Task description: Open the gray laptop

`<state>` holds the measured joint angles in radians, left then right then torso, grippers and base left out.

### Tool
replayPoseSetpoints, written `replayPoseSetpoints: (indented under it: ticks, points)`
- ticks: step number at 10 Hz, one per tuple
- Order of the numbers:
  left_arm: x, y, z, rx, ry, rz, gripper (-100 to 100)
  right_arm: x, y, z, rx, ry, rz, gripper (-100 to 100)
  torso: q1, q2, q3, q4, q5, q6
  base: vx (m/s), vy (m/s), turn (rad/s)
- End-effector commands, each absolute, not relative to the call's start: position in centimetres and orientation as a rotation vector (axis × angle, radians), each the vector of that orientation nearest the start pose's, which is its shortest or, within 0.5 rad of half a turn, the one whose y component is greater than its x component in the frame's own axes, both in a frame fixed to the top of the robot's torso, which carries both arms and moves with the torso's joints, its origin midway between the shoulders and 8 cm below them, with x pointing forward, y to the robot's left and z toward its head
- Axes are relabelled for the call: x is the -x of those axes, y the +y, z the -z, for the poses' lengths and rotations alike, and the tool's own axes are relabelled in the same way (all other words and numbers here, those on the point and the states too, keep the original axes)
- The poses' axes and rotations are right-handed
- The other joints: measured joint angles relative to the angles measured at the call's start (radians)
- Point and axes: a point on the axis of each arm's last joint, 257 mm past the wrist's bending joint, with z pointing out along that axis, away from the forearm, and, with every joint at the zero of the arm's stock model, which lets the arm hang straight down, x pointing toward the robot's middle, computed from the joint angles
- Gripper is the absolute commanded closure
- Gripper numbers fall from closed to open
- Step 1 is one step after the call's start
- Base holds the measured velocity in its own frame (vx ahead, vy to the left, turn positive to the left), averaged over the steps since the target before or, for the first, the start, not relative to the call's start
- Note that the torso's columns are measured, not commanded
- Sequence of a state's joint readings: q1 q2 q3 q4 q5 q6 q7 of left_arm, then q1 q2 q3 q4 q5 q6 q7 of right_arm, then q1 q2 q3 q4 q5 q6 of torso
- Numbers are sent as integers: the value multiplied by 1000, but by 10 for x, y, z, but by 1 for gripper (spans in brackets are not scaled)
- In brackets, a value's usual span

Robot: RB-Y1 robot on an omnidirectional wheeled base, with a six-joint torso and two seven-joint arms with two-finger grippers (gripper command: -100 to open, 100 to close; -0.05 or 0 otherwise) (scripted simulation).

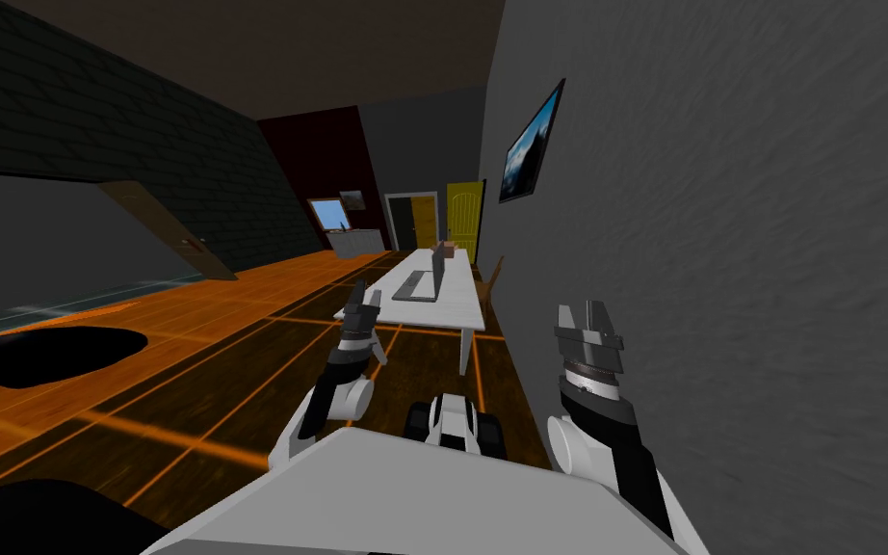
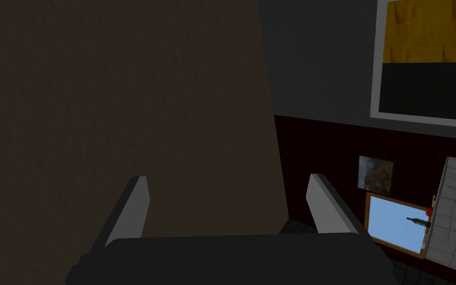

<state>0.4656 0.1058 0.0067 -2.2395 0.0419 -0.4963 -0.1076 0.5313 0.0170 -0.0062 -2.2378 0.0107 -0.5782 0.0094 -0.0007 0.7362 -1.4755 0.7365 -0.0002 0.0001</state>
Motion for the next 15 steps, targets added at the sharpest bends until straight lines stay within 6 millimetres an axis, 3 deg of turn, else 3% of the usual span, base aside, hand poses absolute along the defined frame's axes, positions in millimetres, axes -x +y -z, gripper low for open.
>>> replayPoseSetpoints:
  ticks: [1, 15]
  points:
    - [-367, 280, -12, 587, 769, 1207, -100, -336, -285, -11, -651, 600, -1271, 0, 0, 1, -1, 1, 0, 0, 34, -44, -87]
    - [-413, 320, 13, 692, 982, 1063, -100, -336, -285, -11, -651, 600, -1271, 0, 1, 2, 0, 1, 0, 0, 28, -31, -60]
